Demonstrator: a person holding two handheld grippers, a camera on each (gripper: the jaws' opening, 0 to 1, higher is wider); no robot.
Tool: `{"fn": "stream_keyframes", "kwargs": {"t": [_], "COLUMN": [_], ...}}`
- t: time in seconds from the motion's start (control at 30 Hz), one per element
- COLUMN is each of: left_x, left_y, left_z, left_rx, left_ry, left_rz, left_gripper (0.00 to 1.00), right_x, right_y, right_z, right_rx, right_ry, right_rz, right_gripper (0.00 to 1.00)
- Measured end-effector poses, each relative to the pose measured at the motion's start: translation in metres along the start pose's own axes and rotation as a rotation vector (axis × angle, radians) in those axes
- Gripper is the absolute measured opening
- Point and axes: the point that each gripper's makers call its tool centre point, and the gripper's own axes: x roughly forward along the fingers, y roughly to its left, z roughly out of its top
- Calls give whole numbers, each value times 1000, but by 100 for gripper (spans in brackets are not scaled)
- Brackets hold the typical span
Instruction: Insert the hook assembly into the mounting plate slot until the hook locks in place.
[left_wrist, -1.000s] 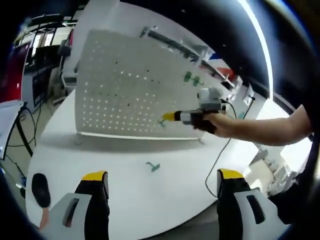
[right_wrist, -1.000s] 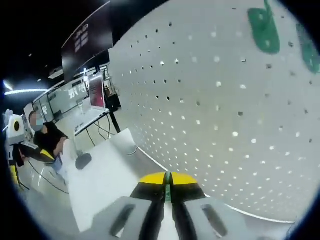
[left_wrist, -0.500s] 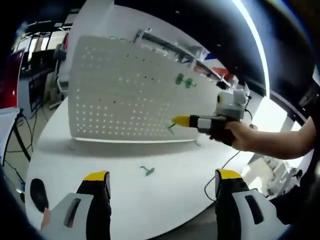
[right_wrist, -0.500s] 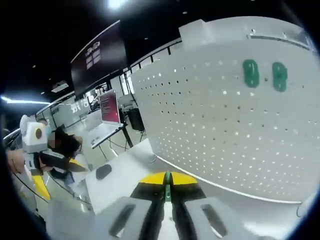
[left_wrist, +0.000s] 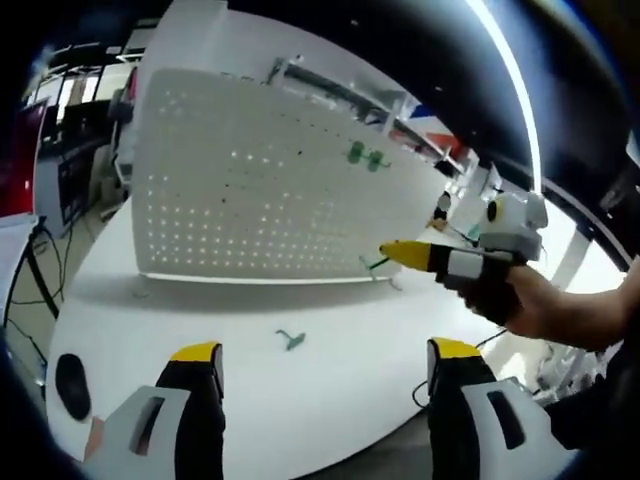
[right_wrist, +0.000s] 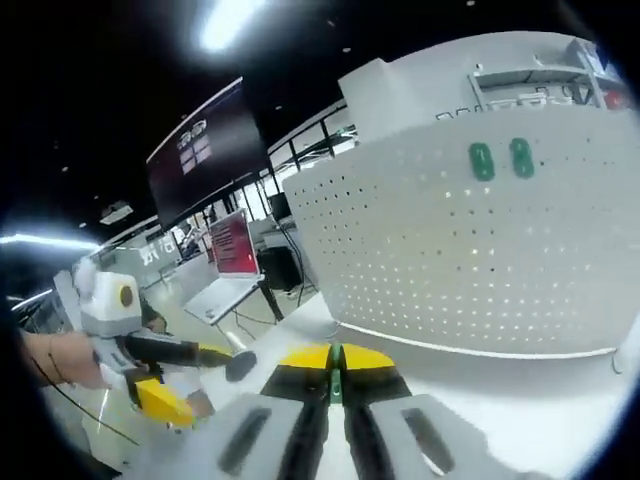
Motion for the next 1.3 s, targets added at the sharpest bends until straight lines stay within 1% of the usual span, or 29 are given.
{"fn": "stream_keyframes", "kwargs": {"t": [0.13,0.33,0.4,0.53,0.73,0.83,0.93,1.07,1.3], "left_x": [5,11,13,16,21,21,20,18,17], "left_y": [-8,-18,-22,-29,-38,-43,-43,-43,-44], "left_z": [0,3,5,7,9,8,9,14,15], "left_rx": [-14,-12,-7,6,-15,-8,-7,-38,-39], "left_ry": [1,-1,-3,-6,-6,0,-2,-16,-18], "left_rz": [-16,-31,-40,-56,-84,-100,-102,-120,-139], "left_gripper": [81,78,76,73,68,65,60,52,39], "right_x": [-10,-18,-23,-29,-33,-35,-35,-34,-32], "right_y": [11,28,37,46,59,63,67,71,73], "right_z": [0,-3,-2,-4,-5,-4,-3,-2,0], "right_rx": [45,66,60,60,65,60,61,59,49], "right_ry": [-35,-57,-72,-81,-108,-124,-138,-152,-165], "right_rz": [-7,6,17,28,34,33,29,28,28], "right_gripper": [0,0,0,0,0,0,0,0,0]}}
